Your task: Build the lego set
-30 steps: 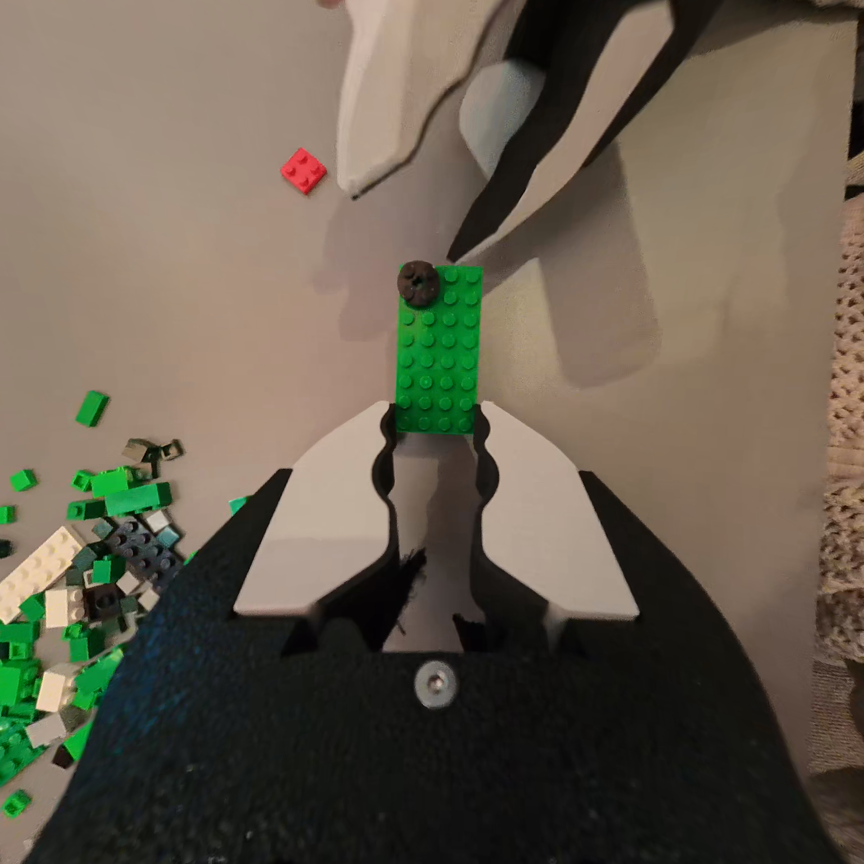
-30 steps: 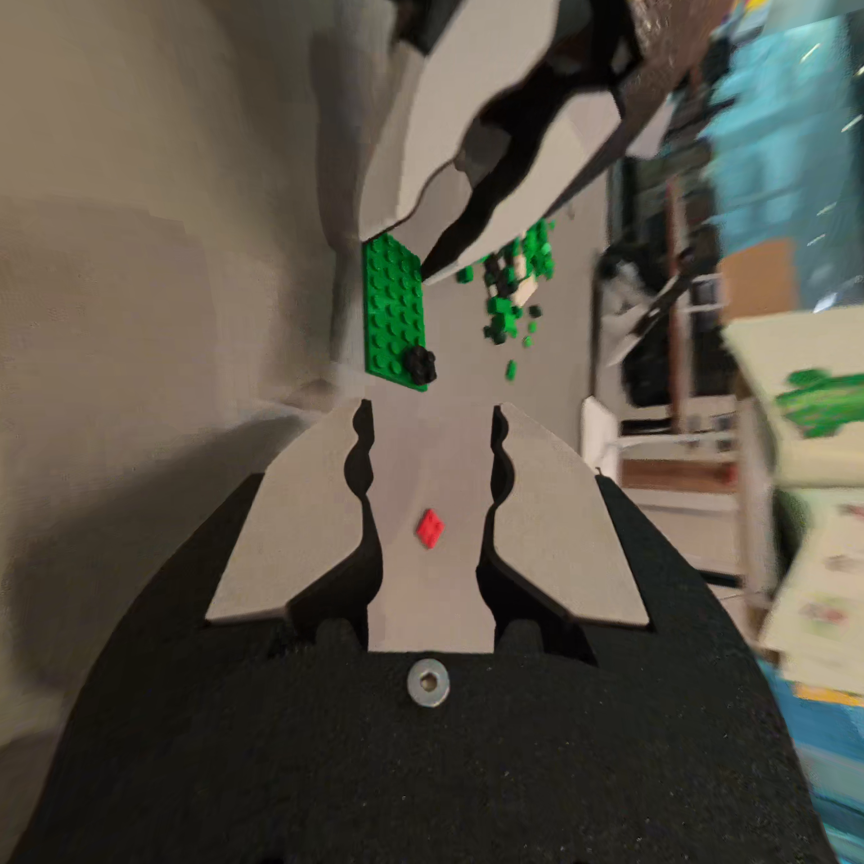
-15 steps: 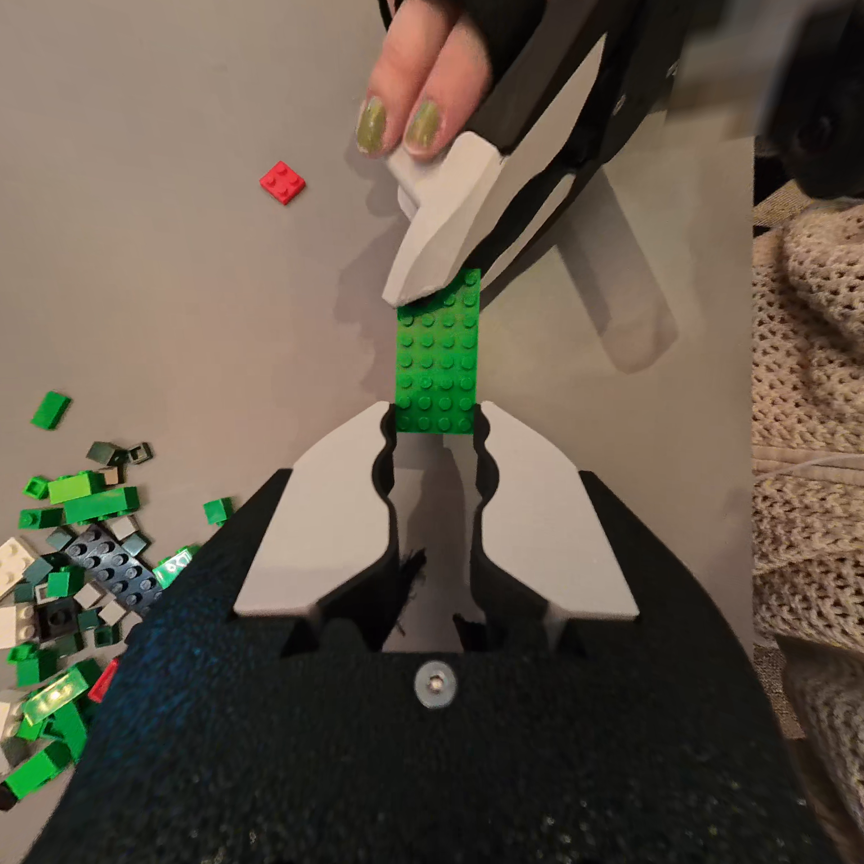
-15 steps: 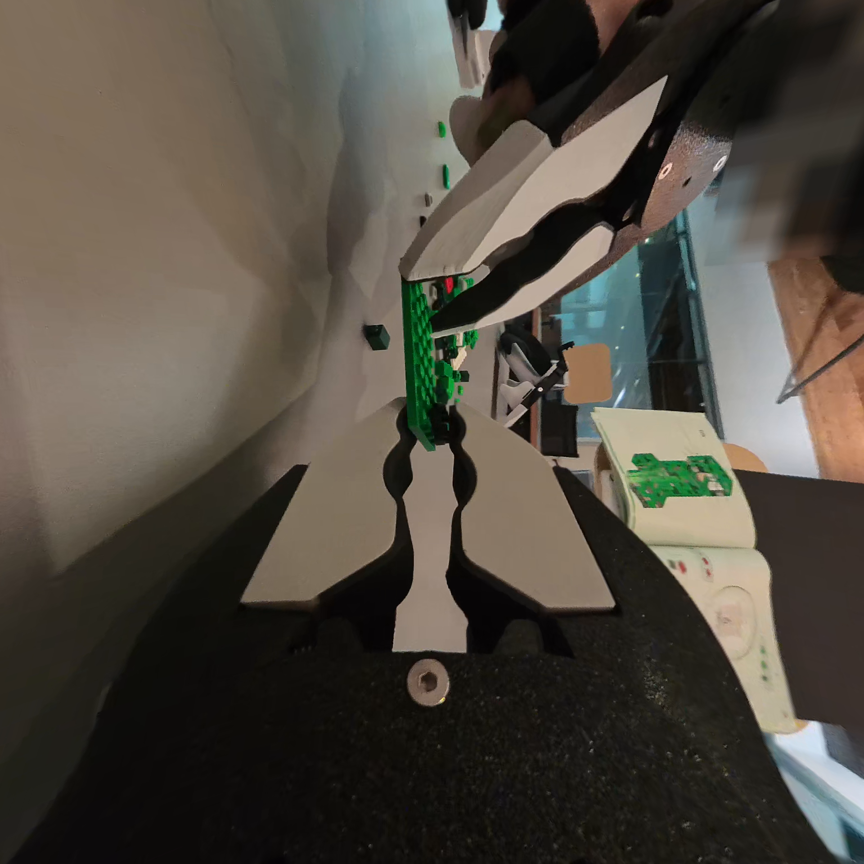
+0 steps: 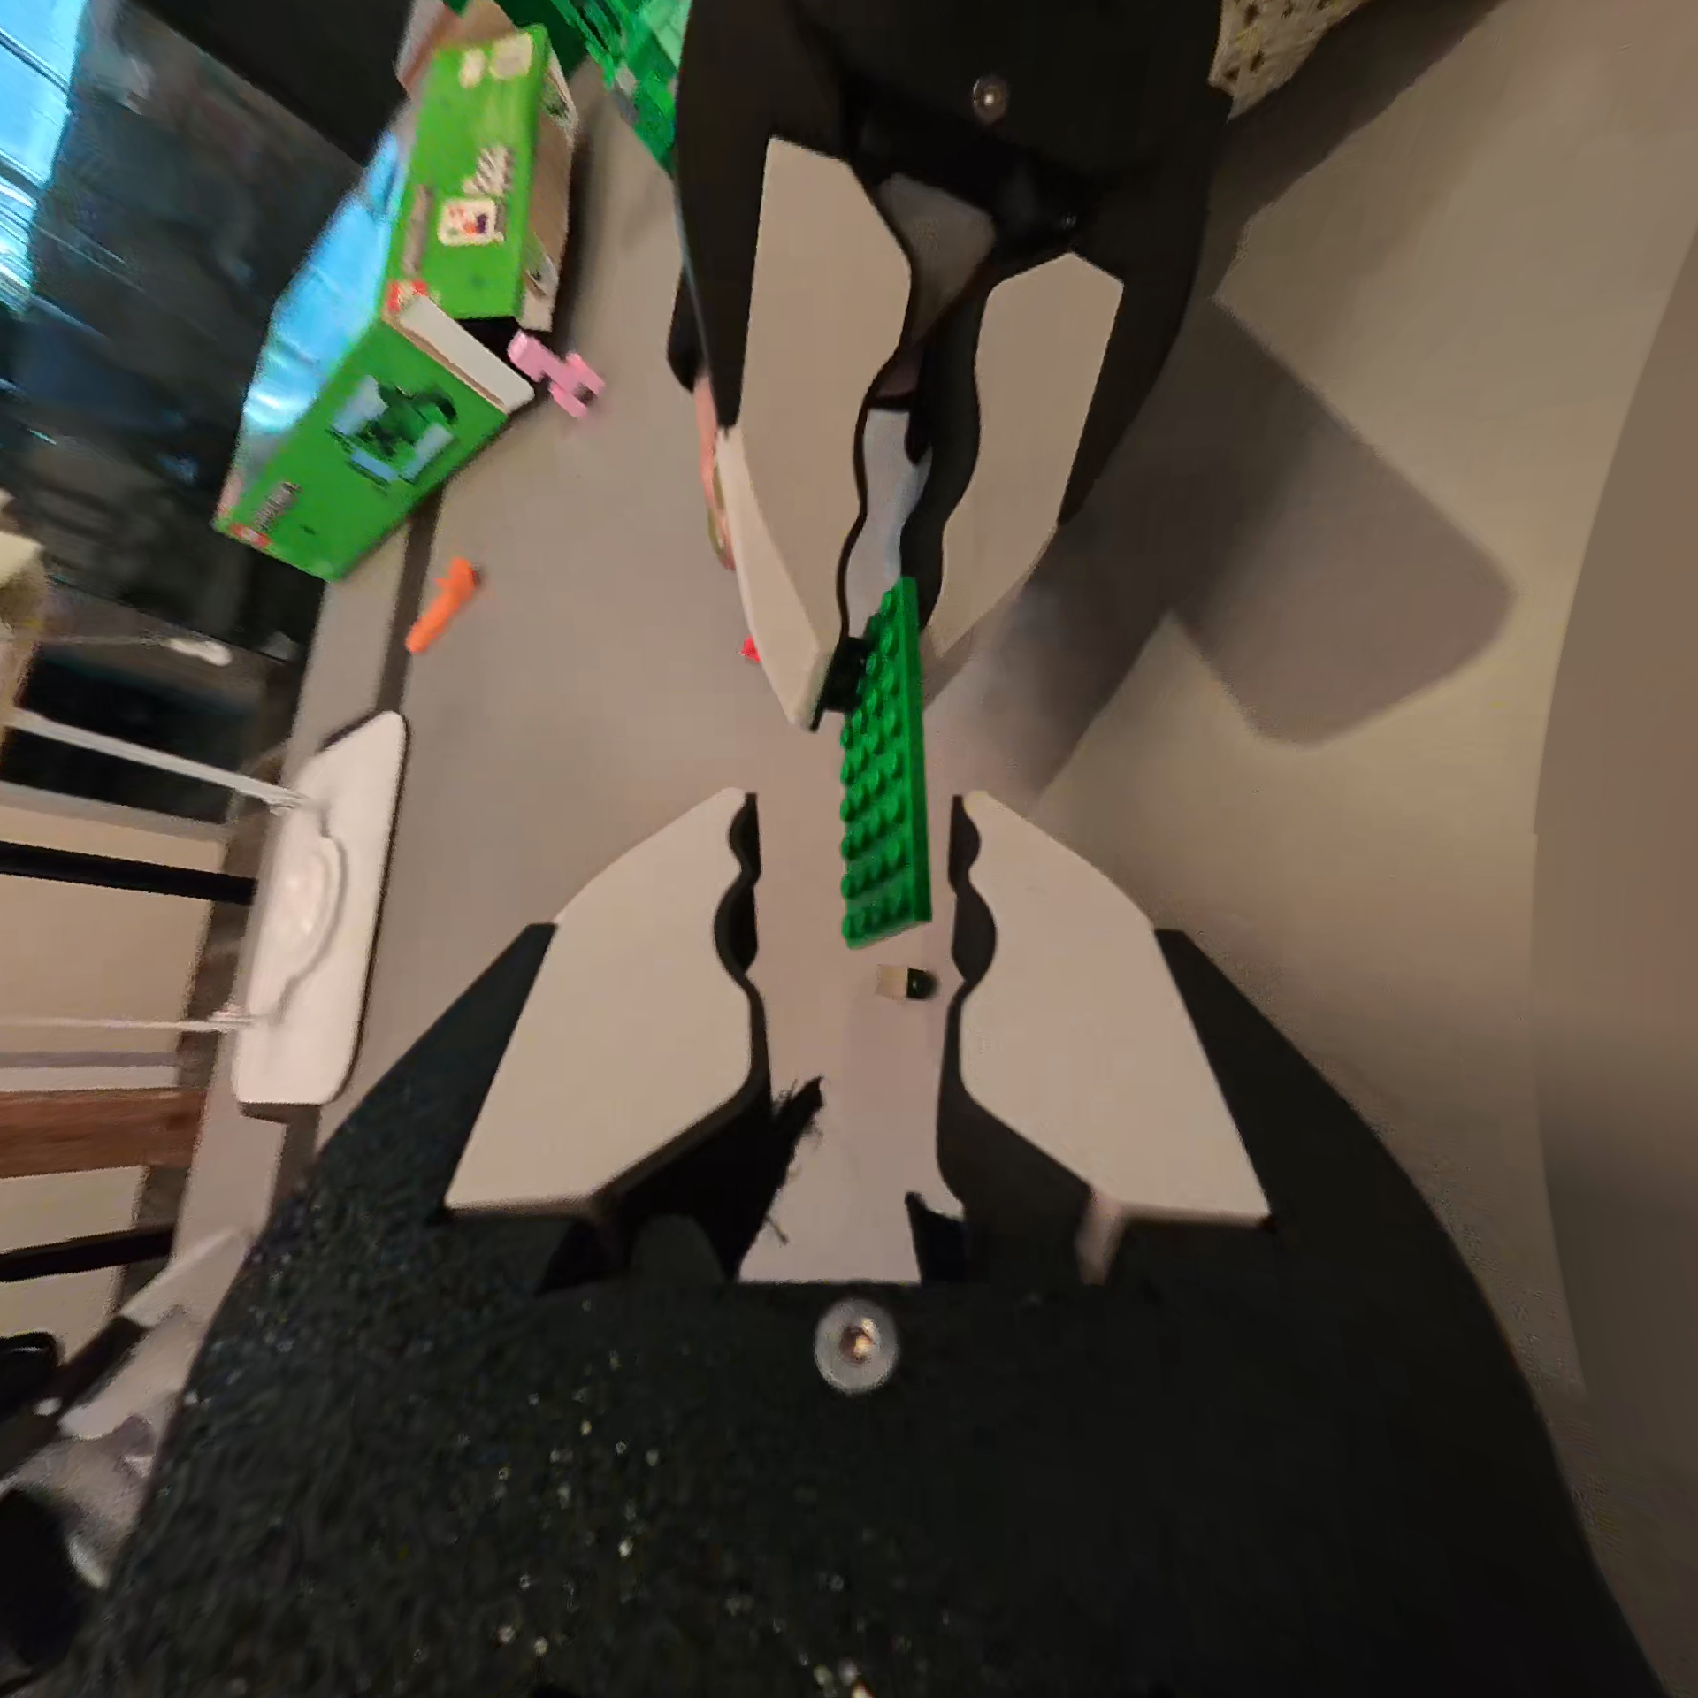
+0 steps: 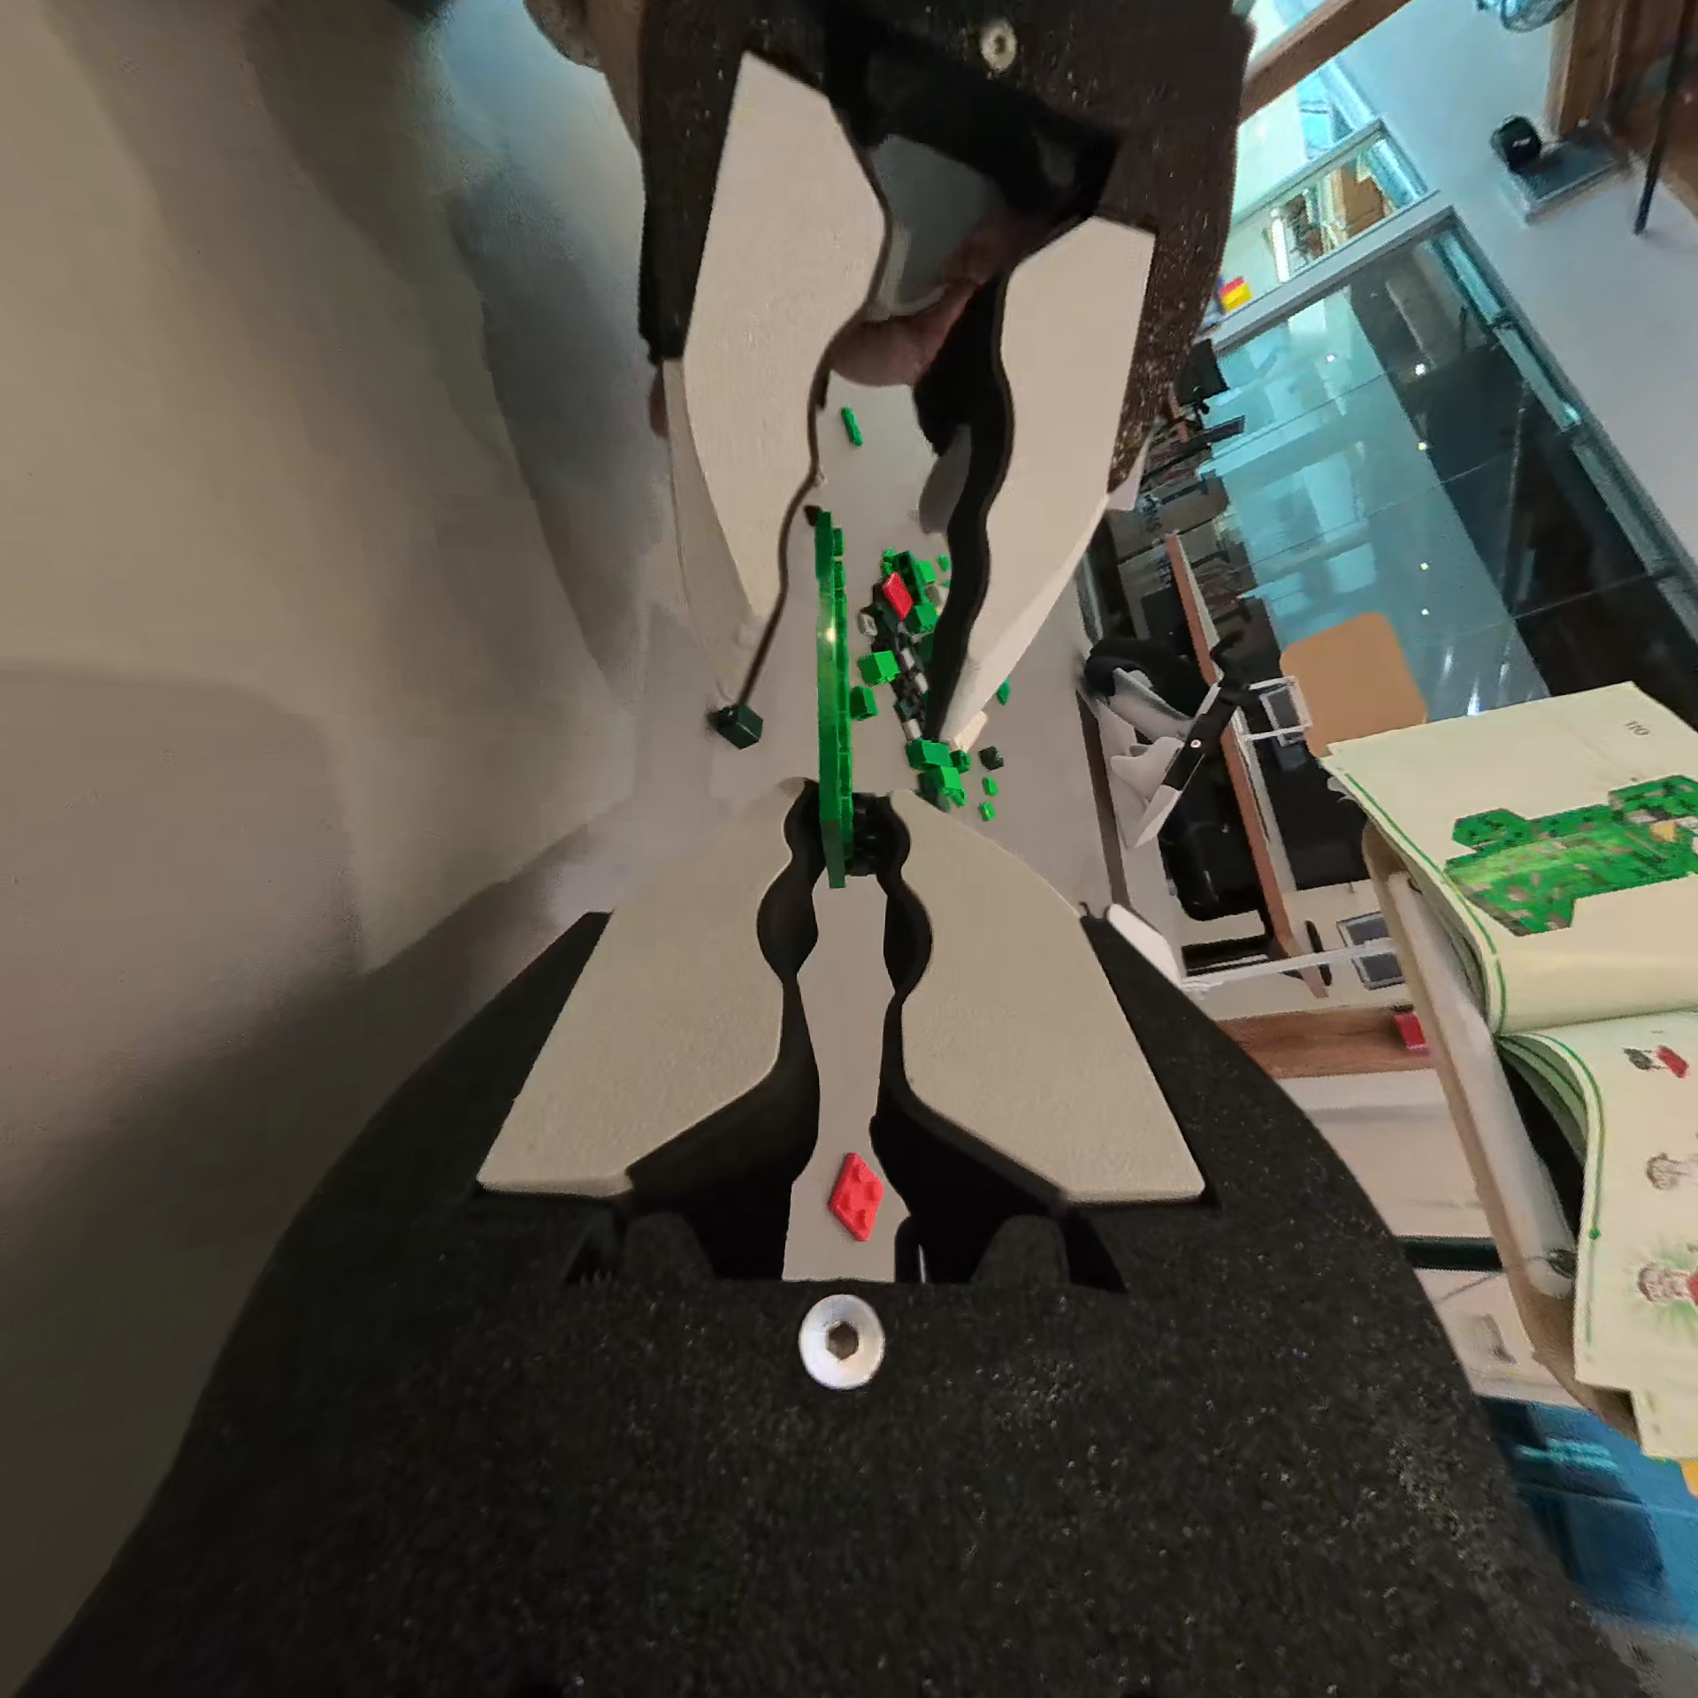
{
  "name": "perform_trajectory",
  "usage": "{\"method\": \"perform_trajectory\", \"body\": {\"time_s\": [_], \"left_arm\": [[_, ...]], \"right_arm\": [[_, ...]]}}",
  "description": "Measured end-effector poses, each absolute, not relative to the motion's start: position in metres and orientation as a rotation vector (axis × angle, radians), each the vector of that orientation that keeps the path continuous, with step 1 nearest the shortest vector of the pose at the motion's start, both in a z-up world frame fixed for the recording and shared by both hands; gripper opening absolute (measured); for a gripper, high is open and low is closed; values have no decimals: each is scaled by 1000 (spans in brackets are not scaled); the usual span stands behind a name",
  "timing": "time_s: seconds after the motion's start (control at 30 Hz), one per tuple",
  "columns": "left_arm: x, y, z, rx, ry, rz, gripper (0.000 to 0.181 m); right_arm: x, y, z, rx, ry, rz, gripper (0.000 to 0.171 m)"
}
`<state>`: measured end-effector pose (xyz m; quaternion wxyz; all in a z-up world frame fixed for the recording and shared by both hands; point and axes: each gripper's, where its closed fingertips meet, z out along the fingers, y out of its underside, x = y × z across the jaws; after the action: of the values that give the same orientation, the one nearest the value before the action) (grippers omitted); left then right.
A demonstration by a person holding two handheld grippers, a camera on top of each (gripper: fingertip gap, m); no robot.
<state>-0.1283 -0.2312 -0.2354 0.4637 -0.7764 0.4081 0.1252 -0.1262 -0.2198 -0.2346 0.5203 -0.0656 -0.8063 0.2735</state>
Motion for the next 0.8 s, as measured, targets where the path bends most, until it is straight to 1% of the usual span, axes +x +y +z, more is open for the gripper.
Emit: {"method": "perform_trajectory", "body": {"time_s": [0.1, 0.17, 0.53, 0.7, 0.77, 0.8], "left_arm": [[-125, -229, -235, -1843, 1040, 368, 21], [-122, -229, -232, -1801, 1047, 391, 5], [-131, -226, -235, -1790, 1067, 607, 4], [-130, -226, -241, -1781, 1067, 607, 4], [-131, -225, -240, -1758, 1065, 636, 4], [-132, -225, -239, -1748, 1068, 654, 4]], "right_arm": [[-126, -222, -236, -195, -1970, 679, 9], [-127, -221, -235, -217, -1975, 681, 9], [-131, -216, -238, -336, -2007, 602, 9], [-130, -217, -243, -381, -2032, 692, 9], [-131, -217, -240, -389, -2000, 720, 10], [-131, -217, -239, -387, -1992, 727, 15]]}}
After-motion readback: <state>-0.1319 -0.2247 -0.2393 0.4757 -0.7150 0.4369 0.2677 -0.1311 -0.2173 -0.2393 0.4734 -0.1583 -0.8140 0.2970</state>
